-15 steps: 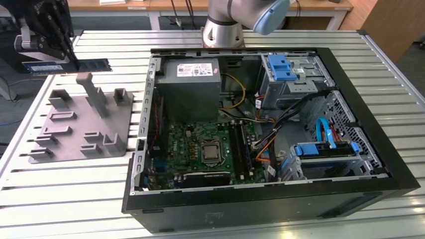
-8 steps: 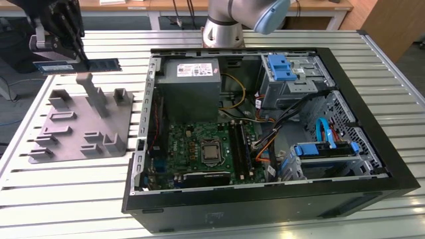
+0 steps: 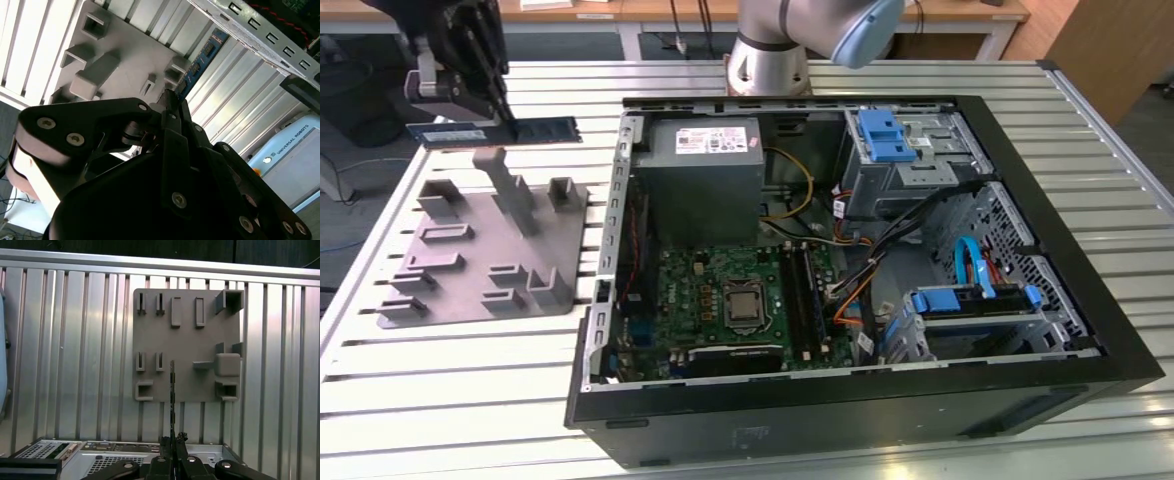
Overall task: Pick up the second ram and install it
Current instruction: 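Pick up the second ram and move it above second insertion slot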
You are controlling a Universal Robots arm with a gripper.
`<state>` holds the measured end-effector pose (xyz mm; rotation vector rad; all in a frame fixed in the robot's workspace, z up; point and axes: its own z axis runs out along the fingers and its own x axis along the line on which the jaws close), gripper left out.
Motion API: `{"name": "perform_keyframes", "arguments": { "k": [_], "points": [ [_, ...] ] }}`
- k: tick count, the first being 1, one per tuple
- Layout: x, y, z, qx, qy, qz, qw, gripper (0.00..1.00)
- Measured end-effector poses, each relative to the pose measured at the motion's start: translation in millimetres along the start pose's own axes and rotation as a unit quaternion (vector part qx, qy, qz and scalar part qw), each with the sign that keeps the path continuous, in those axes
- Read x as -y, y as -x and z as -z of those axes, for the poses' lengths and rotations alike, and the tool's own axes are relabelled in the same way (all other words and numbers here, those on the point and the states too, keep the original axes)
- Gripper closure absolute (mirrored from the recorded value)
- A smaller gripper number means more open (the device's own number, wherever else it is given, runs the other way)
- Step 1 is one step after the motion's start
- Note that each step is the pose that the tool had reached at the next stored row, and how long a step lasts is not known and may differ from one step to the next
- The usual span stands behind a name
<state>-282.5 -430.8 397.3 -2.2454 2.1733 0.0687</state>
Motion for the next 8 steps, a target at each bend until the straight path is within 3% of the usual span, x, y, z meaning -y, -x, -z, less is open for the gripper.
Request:
{"name": "perform_keyframes", "arguments": {
  "k": [8],
  "points": [
    [20.1, -0.7, 0.4, 0.0, 0.0, 0.0, 1.0, 0.86]
  ]
}}
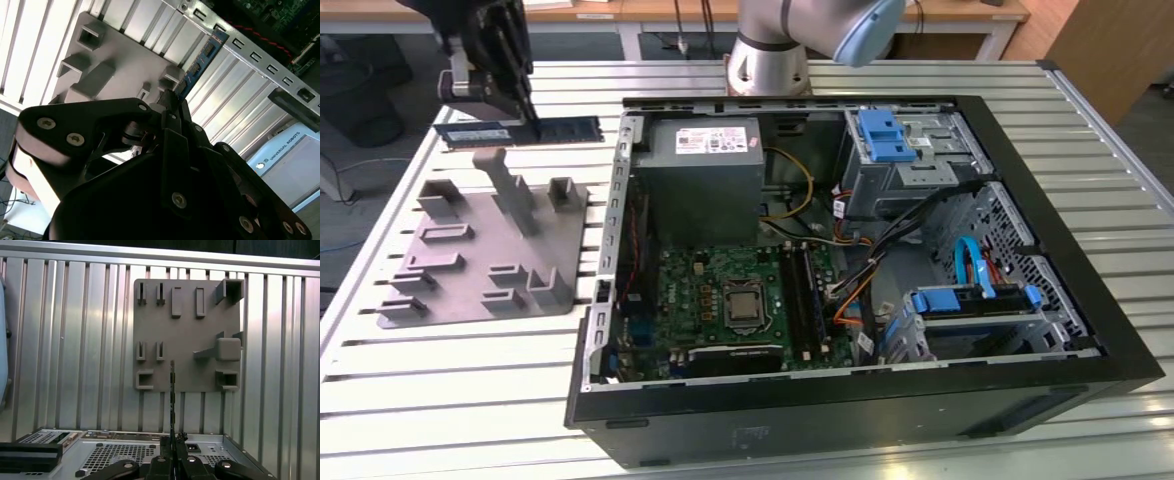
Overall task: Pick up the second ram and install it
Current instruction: 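Pick up the second ram and move it above second insertion slot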
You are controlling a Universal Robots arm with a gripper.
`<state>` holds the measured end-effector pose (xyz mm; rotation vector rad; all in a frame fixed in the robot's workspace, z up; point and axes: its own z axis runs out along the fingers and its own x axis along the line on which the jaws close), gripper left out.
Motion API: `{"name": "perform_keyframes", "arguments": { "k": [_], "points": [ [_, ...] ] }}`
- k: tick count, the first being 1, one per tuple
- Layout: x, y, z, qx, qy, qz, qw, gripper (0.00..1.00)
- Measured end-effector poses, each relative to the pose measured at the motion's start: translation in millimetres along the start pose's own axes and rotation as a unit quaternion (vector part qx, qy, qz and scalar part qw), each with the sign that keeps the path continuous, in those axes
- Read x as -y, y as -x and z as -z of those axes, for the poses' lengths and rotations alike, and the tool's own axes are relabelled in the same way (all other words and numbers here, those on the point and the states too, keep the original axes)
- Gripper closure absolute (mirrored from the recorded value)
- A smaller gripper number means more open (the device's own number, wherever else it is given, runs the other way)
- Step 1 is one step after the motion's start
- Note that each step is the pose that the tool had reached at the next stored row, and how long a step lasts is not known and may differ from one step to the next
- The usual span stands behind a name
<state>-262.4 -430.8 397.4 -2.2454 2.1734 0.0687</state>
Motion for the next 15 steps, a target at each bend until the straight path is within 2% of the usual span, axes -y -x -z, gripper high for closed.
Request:
{"name": "perform_keyframes", "arguments": {
  "k": [15],
  "points": [
    [34.1, -1.1, 0.7, 0.0, 0.0, 0.0, 1.0, 0.86]
  ]
}}
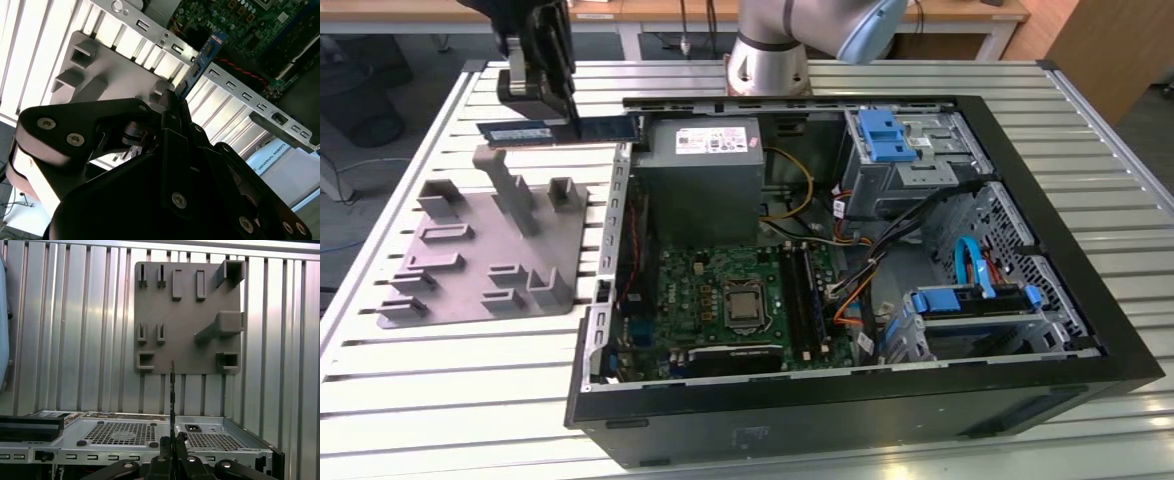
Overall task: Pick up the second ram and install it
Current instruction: 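Pick up the second ram and move it above second insertion slot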
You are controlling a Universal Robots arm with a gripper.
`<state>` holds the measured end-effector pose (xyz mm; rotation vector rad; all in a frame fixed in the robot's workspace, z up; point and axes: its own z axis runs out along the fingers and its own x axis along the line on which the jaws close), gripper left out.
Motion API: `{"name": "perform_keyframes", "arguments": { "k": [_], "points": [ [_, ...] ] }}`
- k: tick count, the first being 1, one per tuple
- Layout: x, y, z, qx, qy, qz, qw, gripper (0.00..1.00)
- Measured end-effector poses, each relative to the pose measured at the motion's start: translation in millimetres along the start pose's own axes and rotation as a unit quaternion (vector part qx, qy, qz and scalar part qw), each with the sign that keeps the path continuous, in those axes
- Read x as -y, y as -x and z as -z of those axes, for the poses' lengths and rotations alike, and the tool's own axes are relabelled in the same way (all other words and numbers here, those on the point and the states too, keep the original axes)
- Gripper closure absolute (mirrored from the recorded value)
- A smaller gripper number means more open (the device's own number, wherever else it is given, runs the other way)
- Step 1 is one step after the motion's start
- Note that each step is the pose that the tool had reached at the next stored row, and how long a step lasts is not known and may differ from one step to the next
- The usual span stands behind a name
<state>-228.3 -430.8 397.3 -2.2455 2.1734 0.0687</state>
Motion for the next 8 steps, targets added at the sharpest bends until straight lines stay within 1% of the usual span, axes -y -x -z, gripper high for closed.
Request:
{"name": "perform_keyframes", "arguments": {
  "k": [8],
  "points": [
    [19.3, -0.6, 0.3, 0.0, 0.0, 0.0, 1.0, 0.86]
  ]
}}
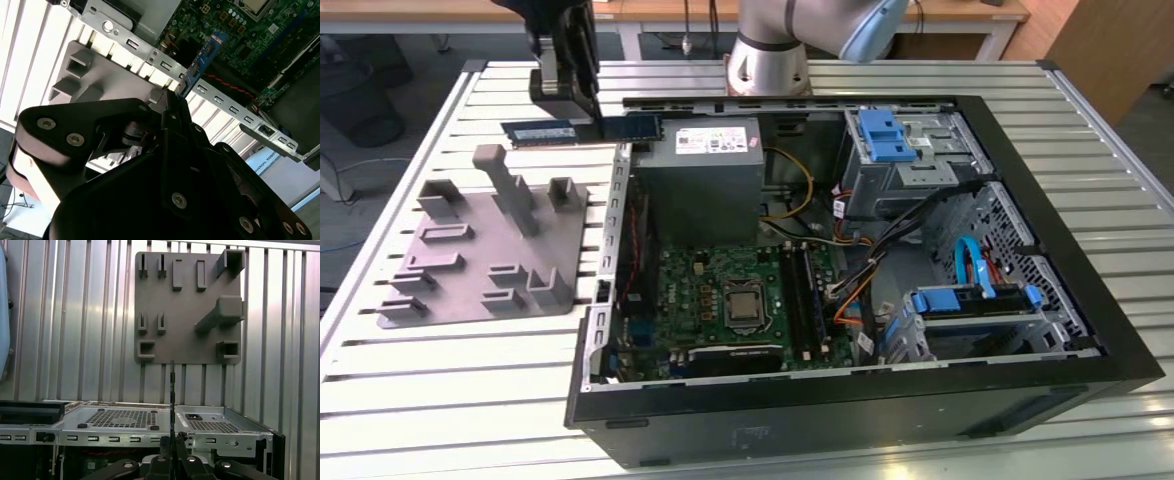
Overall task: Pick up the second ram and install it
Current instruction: 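Pick up the second ram and move it above second insertion slot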
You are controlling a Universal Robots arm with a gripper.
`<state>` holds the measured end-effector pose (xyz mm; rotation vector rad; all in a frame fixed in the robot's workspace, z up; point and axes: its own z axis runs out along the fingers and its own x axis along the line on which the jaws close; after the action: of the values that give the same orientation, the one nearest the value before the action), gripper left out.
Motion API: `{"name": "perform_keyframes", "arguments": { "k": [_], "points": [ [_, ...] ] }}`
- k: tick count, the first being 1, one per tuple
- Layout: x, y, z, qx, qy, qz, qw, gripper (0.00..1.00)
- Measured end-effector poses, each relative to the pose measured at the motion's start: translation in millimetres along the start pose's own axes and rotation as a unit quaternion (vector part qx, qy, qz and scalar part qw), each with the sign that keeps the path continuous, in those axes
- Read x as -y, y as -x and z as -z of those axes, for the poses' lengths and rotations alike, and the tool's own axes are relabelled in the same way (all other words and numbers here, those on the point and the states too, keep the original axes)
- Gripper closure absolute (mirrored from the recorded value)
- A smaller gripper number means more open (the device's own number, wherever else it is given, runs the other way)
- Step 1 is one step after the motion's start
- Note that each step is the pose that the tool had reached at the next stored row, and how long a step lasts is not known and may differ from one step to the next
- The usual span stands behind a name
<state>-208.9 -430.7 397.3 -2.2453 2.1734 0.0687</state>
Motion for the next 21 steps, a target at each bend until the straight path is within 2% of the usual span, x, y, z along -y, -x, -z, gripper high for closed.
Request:
{"name": "perform_keyframes", "arguments": {
  "k": [21],
  "points": [
    [47.1, -1.3, 0.9, 0.0, 0.0, 0.0, 1.0, 0.86]
  ]
}}
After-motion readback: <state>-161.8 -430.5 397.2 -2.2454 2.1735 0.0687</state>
